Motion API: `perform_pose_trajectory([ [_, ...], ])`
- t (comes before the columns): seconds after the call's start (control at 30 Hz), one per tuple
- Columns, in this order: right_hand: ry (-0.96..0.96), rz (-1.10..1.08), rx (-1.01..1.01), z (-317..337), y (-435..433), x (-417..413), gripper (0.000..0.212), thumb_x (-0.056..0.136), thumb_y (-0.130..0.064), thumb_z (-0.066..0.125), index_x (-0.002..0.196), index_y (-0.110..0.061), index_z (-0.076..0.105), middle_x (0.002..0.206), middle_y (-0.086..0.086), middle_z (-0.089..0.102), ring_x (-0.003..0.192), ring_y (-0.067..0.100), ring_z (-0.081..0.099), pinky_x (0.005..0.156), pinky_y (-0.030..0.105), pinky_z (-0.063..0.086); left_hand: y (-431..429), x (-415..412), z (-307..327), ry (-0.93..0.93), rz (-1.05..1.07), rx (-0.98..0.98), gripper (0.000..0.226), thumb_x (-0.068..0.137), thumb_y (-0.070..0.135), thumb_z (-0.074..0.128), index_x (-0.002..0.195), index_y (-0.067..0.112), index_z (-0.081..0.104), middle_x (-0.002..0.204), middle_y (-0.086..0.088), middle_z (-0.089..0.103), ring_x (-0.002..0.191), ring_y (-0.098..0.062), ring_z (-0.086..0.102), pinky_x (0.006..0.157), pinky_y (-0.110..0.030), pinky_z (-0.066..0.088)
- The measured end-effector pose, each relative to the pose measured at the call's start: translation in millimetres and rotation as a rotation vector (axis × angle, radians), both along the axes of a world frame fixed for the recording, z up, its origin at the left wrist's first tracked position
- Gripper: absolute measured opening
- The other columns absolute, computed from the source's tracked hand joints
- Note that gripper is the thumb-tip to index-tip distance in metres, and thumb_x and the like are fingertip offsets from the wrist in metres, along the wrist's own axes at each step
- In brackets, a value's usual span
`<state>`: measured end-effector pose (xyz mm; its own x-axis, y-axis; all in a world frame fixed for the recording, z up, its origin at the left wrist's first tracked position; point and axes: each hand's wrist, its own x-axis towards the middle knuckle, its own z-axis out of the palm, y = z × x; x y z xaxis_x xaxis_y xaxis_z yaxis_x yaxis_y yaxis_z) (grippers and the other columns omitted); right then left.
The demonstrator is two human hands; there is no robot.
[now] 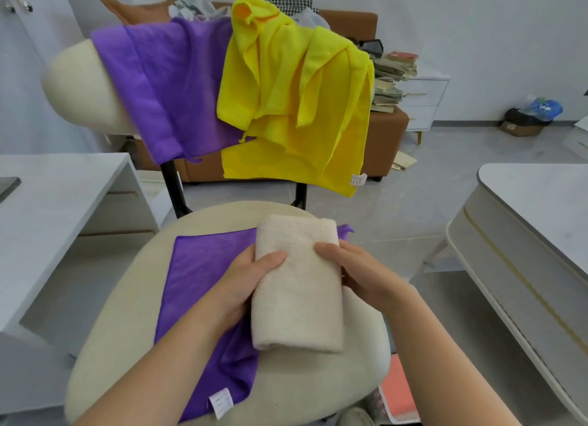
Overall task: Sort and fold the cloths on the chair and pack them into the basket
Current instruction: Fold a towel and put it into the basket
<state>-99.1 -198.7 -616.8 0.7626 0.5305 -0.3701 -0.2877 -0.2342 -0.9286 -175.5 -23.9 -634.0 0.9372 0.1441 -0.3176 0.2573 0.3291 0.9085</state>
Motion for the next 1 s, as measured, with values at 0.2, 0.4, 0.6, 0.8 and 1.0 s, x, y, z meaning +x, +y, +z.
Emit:
perform_pose_trajectory([
  [0.2, 0.037, 0.078, 0.114, 3.6, 13.8, -13.3, 0.02, 0.091, -0.028, 0.058, 0.112, -0.027, 0.06, 0.115, -0.003, 0.069, 0.108, 0.016, 0.064, 0.099, 0.037, 0.048, 17.7, -20.7, 2.8, -0.179, -0.042, 0.011, 0.058, 0.069, 0.024, 0.07, 0.124, 0.025, 0.05, 0.11, 0.0, 0.069, 0.101, -0.019, 0.067, 0.077, -0.032, 0.056],
  [0.4, 0.132, 0.138, 0.289, 1.2, 15.4, -14.6, 0.082, 0.061, -0.048, 0.083, 0.129, -0.012, 0.054, 0.125, 0.009, 0.063, 0.116, 0.026, 0.06, 0.094, 0.04, 0.051, 26.6, -21.5, 15.4, -0.403, -0.119, 0.15, 0.071, 0.061, 0.03, 0.074, 0.123, 0.041, 0.042, 0.114, 0.009, 0.058, 0.103, -0.009, 0.062, 0.078, -0.025, 0.052],
  [0.6, -0.107, 0.061, 0.3, 1.1, 19.6, -13.7, 0.081, 0.051, -0.05, 0.087, 0.117, -0.01, 0.062, 0.11, 0.012, 0.069, 0.103, 0.028, 0.066, 0.08, 0.035, 0.055, 41.3, -24.2, 26.2, -0.504, -0.058, 0.337, 0.04, 0.068, 0.043, 0.064, 0.103, 0.031, 0.05, 0.093, 0.01, 0.062, 0.075, -0.01, 0.058, 0.065, -0.026, 0.049],
  [0.8, -0.323, 0.102, 0.27, 13.7, 22.8, -20.2, 0.032, 0.066, -0.035, 0.073, 0.098, -0.029, 0.071, 0.097, -0.003, 0.072, 0.094, 0.015, 0.068, 0.073, 0.025, 0.053, 51.6, -25.6, 28.8, -0.658, -0.009, 0.794, 0.016, 0.076, 0.045, 0.061, 0.077, 0.032, 0.053, 0.096, 0.007, 0.058, 0.087, -0.011, 0.056, 0.071, -0.019, 0.044],
  [1.0, -0.393, 0.044, 0.304, 19.9, 25.0, -20.6, 0.017, 0.076, -0.019, 0.069, 0.091, -0.023, 0.075, 0.093, 0.003, 0.071, 0.088, 0.017, 0.068, 0.071, 0.026, 0.054, 57.8, -24.3, 24.6, -0.641, 0.079, 1.002, 0.036, 0.076, 0.054, 0.061, 0.067, 0.023, 0.046, 0.074, -0.004, 0.052, 0.063, -0.012, 0.047, 0.058, -0.024, 0.038],
])
